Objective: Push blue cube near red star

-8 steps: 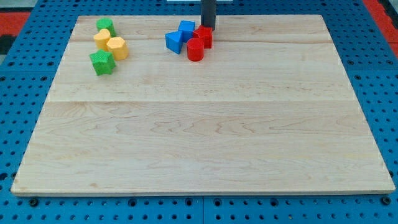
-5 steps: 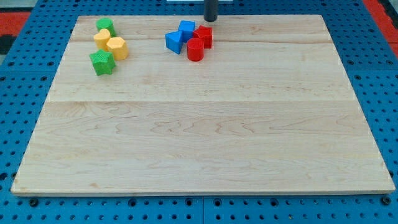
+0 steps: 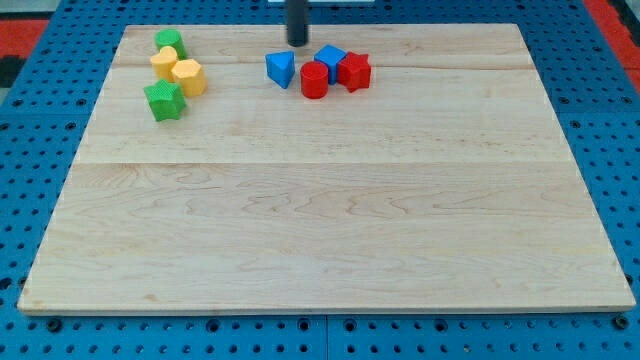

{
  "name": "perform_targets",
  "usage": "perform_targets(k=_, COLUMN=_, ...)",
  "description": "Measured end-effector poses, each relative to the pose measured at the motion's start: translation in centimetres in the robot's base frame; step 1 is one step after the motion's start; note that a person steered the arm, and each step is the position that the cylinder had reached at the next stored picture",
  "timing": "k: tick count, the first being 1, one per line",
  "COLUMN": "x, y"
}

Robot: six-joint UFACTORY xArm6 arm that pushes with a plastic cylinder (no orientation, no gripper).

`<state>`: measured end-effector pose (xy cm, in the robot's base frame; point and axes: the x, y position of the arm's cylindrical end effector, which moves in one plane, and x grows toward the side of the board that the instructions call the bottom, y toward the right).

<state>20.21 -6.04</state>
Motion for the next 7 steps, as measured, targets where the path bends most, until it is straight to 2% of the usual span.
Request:
perform_targets(k=1, x=-0.8, y=-3.3)
perform_targets(k=3, x=-1.0, y=-3.6)
perform_targets(k=4, x=-0.8, y=-5.9)
perform_targets(k=5, x=0.2, y=-3.5)
perform_targets(k=6, x=0.6, y=2.7)
perform_targets(k=7, x=3.6, y=6.6)
